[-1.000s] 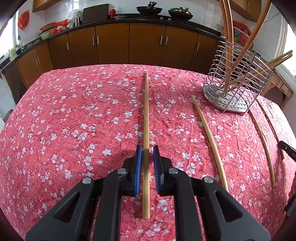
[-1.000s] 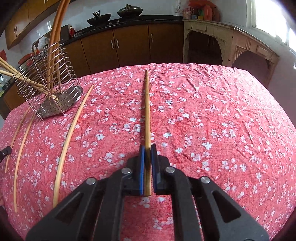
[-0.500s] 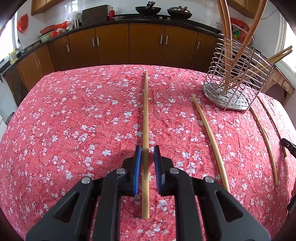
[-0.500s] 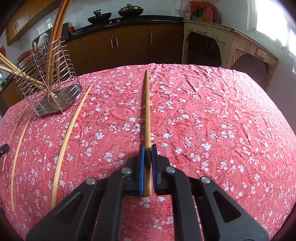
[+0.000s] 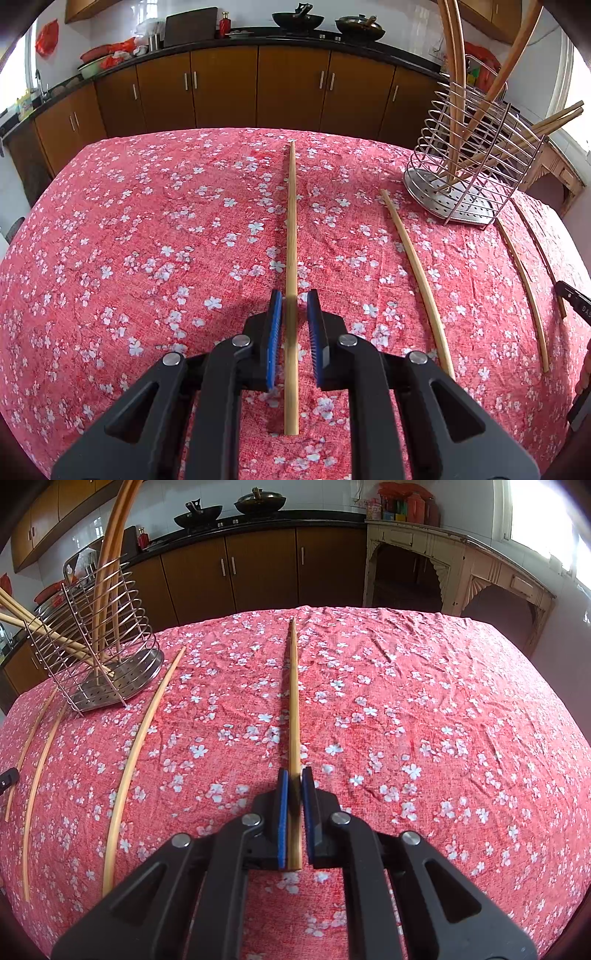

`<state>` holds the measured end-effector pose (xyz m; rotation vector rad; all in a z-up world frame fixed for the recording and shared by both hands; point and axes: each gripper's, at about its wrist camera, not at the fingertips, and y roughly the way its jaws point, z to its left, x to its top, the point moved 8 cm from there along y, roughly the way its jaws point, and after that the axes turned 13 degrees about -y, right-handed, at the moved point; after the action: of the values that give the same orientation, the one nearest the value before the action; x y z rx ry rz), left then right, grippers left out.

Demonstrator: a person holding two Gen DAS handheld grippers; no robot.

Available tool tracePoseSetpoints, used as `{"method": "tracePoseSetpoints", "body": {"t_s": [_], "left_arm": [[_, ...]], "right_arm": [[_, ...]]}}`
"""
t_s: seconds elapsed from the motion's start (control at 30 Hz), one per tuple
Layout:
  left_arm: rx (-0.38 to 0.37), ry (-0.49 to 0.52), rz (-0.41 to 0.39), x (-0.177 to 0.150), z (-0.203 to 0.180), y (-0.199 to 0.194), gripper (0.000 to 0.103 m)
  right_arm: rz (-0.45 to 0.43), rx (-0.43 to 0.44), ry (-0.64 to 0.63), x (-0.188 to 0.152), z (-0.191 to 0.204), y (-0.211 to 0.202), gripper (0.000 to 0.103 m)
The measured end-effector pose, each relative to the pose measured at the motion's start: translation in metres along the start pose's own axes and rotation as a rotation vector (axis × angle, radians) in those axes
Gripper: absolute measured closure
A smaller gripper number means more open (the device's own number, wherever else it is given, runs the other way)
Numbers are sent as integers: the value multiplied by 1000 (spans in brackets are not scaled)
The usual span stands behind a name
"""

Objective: Organize utensils
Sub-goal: 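Lift both chopsticks upright and carry them over the wire holder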

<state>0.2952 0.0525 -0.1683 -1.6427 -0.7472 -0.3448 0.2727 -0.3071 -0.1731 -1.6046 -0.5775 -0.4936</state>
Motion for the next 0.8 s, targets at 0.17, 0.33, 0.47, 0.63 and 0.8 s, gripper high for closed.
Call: {"method": "tracePoseSetpoints", "body": {"t_s": [0.17,0.33,0.47,0.63,0.8], "left_arm": [[5,3,0,0,-1,-1,88],[41,55,-5,-4,-10,-1,78],[47,59,-4,-13,-10,-8,76],[44,56,-4,-20,-7,-13,95],[37,52,2,-22,-4,-17,96]], "right_arm": [[0,1,1,0,0,0,93],[-5,27,25,-2,-3,-1,93],[-3,17,12,-8,-1,-8,93],[-4,12,6,-10,1,-11,95],[-34,7,4,-12,2,-23,95]]}}
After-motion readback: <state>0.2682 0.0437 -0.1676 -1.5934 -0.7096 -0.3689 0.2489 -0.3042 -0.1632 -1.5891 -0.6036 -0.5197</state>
